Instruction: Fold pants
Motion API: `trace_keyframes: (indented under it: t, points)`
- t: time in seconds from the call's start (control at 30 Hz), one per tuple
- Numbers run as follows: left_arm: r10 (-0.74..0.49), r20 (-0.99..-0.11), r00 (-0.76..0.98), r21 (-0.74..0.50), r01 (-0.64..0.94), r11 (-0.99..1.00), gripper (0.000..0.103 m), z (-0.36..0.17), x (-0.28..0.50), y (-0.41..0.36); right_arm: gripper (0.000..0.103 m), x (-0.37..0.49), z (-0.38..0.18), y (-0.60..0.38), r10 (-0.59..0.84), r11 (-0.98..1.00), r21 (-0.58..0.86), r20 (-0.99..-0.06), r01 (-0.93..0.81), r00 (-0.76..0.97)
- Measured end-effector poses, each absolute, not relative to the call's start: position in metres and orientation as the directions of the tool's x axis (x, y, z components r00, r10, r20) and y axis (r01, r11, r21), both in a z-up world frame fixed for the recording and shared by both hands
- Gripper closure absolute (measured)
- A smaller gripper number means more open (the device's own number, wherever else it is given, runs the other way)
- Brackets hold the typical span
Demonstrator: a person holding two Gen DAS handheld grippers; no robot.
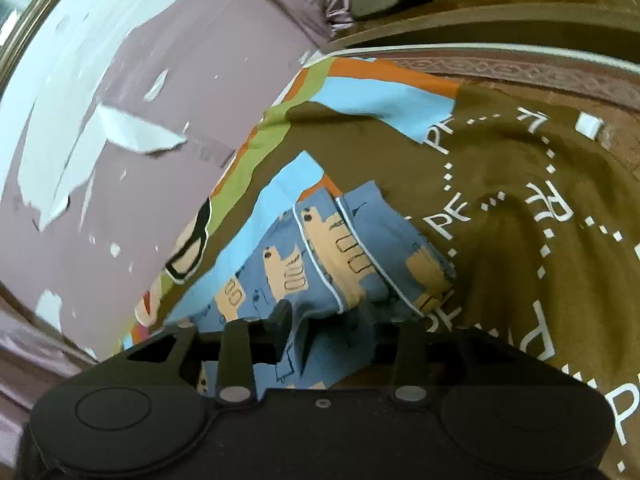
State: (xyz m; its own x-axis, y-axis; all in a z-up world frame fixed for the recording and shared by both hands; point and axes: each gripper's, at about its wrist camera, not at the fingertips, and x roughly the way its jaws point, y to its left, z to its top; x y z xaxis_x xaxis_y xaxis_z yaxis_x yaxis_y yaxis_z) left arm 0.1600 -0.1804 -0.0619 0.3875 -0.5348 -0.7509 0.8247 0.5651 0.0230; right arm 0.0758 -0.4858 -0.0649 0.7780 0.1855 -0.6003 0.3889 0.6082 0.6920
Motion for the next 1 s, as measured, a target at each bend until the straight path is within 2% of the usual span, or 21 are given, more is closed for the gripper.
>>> trace_keyframes:
  t: [0.1, 0.17, 0.2, 0.33, 0.4, 0.47, 0.57, 0.63, 0.77, 0.83, 1.0]
  points:
    - [-0.535, -0.751, 0.387, 0.018, 0.822, 0.569, 0.101, -0.062, 0.161, -0.181, 0.055, 0.079, -0.072, -0.492, 0.191, 0.549, 0.72, -0.603, 0.424, 0.775]
    - [-0.536, -0.75, 0.388, 0.014, 0.82, 0.573, 0.101, -0.062, 0.161, -0.18, 0.058, 0.083, -0.077, -0.494, 0.188, 0.515, 0.726, -0.615, 0.456, 0.766]
    - [-0.537, -0.749, 0.389, 0.014, 0.819, 0.574, 0.101, -0.062, 0.161, -0.18, 0.062, 0.085, -0.08, -0.495, 0.187, 0.496, 0.724, -0.628, 0.479, 0.755]
    - [-0.539, -0.743, 0.398, 0.017, 0.815, 0.579, 0.101, -0.061, 0.16, -0.179, 0.09, 0.093, -0.083, -0.497, 0.156, 0.462, 0.717, -0.645, 0.522, 0.748]
    - [-0.542, -0.737, 0.404, 0.017, 0.813, 0.582, 0.102, -0.06, 0.16, -0.179, 0.093, 0.098, -0.074, -0.493, 0.121, 0.531, 0.686, -0.641, 0.496, 0.758]
    - [-0.549, -0.728, 0.411, 0.015, 0.81, 0.587, 0.102, -0.057, 0.159, -0.178, 0.093, 0.101, -0.056, -0.484, 0.068, 0.658, 0.616, -0.62, 0.432, 0.781]
    - [-0.571, -0.715, 0.403, 0.016, 0.826, 0.564, 0.102, -0.051, 0.156, -0.179, 0.094, 0.094, -0.018, -0.456, -0.053, 0.89, 0.36, -0.53, 0.281, 0.846]
    - [-0.575, -0.713, 0.402, 0.041, 0.842, 0.539, 0.102, -0.049, 0.154, -0.181, 0.094, 0.083, -0.01, -0.442, -0.098, 0.943, 0.229, -0.501, 0.241, 0.86]
    - [-0.561, -0.741, 0.37, 0.027, 0.851, 0.525, 0.102, -0.056, 0.157, -0.185, 0.094, 0.072, -0.041, -0.441, -0.163, 0.938, 0.157, -0.59, 0.31, 0.791]
    - [-0.554, -0.751, 0.359, 0.026, 0.854, 0.519, 0.102, -0.061, 0.156, -0.186, 0.094, 0.069, -0.059, -0.447, -0.151, 0.917, 0.19, -0.646, 0.35, 0.748]
    - [-0.556, -0.75, 0.358, 0.045, 0.867, 0.497, 0.102, -0.062, 0.153, -0.185, 0.094, 0.063, -0.064, -0.444, -0.165, 0.913, 0.185, -0.645, 0.362, 0.746]
